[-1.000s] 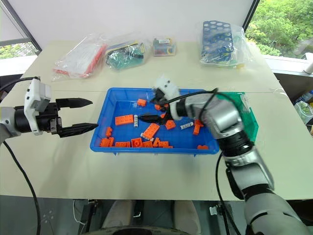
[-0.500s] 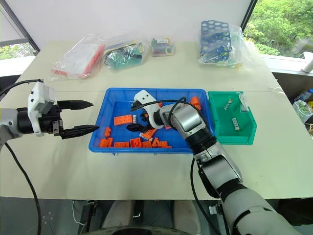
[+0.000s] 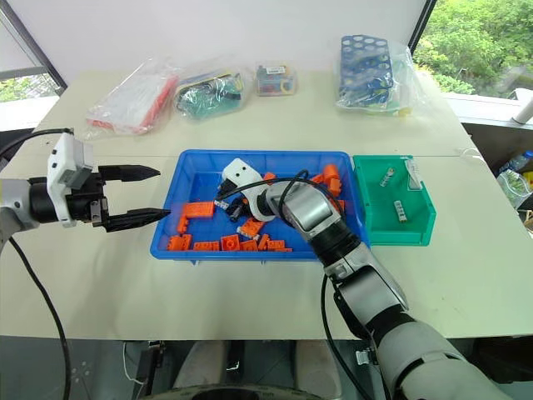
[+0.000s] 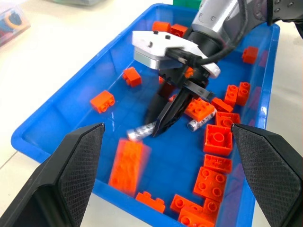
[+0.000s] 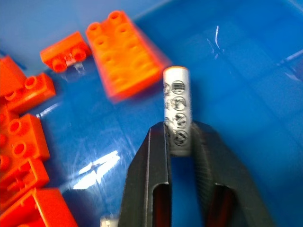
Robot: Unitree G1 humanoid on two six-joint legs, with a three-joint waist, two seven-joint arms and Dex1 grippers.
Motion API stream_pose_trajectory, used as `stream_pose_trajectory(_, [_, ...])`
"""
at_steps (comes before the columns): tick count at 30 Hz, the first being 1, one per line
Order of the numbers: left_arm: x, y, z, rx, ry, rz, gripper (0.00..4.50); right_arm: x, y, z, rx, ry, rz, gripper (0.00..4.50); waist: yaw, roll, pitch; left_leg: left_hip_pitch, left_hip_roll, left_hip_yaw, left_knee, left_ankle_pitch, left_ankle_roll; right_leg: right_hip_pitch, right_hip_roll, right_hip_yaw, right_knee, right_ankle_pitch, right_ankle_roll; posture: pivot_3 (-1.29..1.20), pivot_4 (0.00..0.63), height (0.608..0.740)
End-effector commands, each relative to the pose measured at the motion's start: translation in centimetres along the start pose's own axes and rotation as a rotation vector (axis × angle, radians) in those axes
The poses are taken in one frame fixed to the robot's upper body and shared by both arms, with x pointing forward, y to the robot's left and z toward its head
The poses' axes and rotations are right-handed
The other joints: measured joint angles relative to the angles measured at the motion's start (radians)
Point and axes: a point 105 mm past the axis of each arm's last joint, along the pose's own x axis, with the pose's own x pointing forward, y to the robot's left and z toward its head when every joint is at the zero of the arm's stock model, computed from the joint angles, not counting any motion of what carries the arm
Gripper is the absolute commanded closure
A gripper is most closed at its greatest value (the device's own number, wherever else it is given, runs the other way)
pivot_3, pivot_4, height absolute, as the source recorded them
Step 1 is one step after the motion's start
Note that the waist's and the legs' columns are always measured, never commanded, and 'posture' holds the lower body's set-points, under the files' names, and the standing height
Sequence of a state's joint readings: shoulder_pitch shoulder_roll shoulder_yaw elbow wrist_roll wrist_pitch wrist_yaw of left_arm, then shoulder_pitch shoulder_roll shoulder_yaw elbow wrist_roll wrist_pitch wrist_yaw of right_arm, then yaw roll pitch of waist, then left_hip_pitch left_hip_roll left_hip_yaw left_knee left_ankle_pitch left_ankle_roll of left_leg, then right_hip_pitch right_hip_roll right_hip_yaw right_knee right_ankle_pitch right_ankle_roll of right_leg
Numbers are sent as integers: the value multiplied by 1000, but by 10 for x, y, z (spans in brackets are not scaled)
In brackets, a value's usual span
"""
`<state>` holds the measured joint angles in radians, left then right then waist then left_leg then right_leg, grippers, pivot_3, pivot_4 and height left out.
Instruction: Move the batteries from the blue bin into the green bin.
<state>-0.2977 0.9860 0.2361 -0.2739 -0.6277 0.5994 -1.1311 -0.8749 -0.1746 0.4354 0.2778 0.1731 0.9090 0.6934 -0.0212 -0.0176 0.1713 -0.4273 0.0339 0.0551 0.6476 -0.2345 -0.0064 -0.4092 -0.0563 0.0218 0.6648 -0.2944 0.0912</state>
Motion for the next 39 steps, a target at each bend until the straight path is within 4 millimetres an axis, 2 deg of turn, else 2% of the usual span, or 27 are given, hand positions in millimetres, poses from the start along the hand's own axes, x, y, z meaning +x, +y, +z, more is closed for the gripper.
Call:
stream_pose_trajectory(1, [2, 0, 6, 35, -15, -18, 0, -8, 7, 20, 9, -64, 38, 4435, 0, 0, 0, 0, 0, 0, 0, 0, 0, 0, 0, 0, 0, 0, 0, 0, 150, 739])
stream_pose_trajectory(4, [7, -4, 2, 27, -14, -51, 0, -30, 1, 41, 18, -132, 25, 4435, 0, 0, 0, 0, 0, 0, 0, 0, 0, 0, 0, 0, 0, 0, 0, 0, 150, 739])
stream_pose_trajectory(6, [11, -7, 1, 26, -20, -73, 0, -56, -11, 56, 22, -189, -12, 4435, 2, 0, 0, -1, 0, 0, 0, 0, 0, 0, 0, 0, 0, 0, 0, 0, 150, 739])
stream_pose_trajectory(8, [16, -9, 1, 26, -34, -86, 0, -92, -28, 66, 34, -237, -73, 4435, 10, 0, 1, -1, 0, 0, 0, 0, 0, 0, -1, 0, 0, 0, 0, 0, 150, 739])
stream_pose_trajectory(10, [21, -11, 2, 27, -50, -98, 0, -132, -52, 64, 52, -258, -168, 4435, 15, 0, 1, -1, -1, -1, 1, 0, 0, 0, -2, -1, -1, 0, 0, 0, 150, 739])
stream_pose_trajectory(13, [26, -13, 3, 25, -67, -111, 0, -191, -87, 43, 104, -240, -345, 4435, 16, -1, 0, -1, -2, -1, 0, 0, 1, 2, -4, -2, -3, 0, 0, 0, 150, 739])
stream_pose_trajectory(15, [28, -14, 2, 23, -71, -116, 0, -231, -108, 18, 145, -208, -478, 4435, 11, -1, 0, -1, -3, 0, 0, -1, 1, 2, -5, -2, -5, 0, 0, 0, 150, 739])
stream_pose_trajectory(17, [29, -13, 0, 20, -71, -116, 0, -259, -119, -5, 192, -179, -562, 4435, 9, -1, 1, -1, -2, 0, -1, -1, 2, 2, -5, -2, -6, 0, 0, 0, 150, 739])
stream_pose_trajectory(19, [30, -9, -3, 17, -68, -113, 0, -277, -123, -27, 225, -131, -620, 4435, 1, 0, 1, -1, -2, 1, -2, -1, 2, 1, -4, -1, -6, 0, 0, 0, 150, 739])
stream_pose_trajectory(22, [31, -4, -2, 20, -70, -108, 0, -287, -120, -48, 241, -76, -639, 4435, -7, 1, 1, 0, 0, 2, -2, -1, 2, 1, 0, 1, -4, 0, 0, 0, 150, 739])
stream_pose_trajectory(27, [34, 3, 3, 37, -81, -104, 0, -286, -118, -70, 273, -33, -652, 4435, -13, 1, 1, 0, 0, 1, -1, -1, 2, 1, 1, 2, -2, 0, 0, 0, 150, 739])
stream_pose_trajectory(31, [37, 5, 8, 52, -89, -109, 0, -282, -120, -86, 280, 8, -675, 2428, -11, 1, 1, 0, 0, 1, 0, -1, 2, 1, 1, 2, -3, 0, 0, 0, 150, 739])
stream_pose_trajectory(34, [37, 4, 9, 59, -89, -116, 0, -280, -116, -68, 207, -36, -642, 994, -8, 1, 1, 0, 0, 1, 0, -1, 2, 1, 1, 2, -3, 0, 1, 0, 150, 739])
stream_pose_trajectory(38, [36, 5, 11, 61, -88, -118, 0, -267, -101, -21, 84, -153, -495, 994, -17, 1, 2, 0, 0, 1, 0, -1, 2, 0, 1, 2, -2, 0, 1, 0, 150, 739])
stream_pose_trajectory(39, [36, 4, 11, 63, -88, -118, 0, -258, -91, -6, 22, -173, -421, 994, -19, 1, 2, 0, 0, 1, 0, -1, 2, 0, 1, 2, -2, 0, 1, 0, 150, 739])
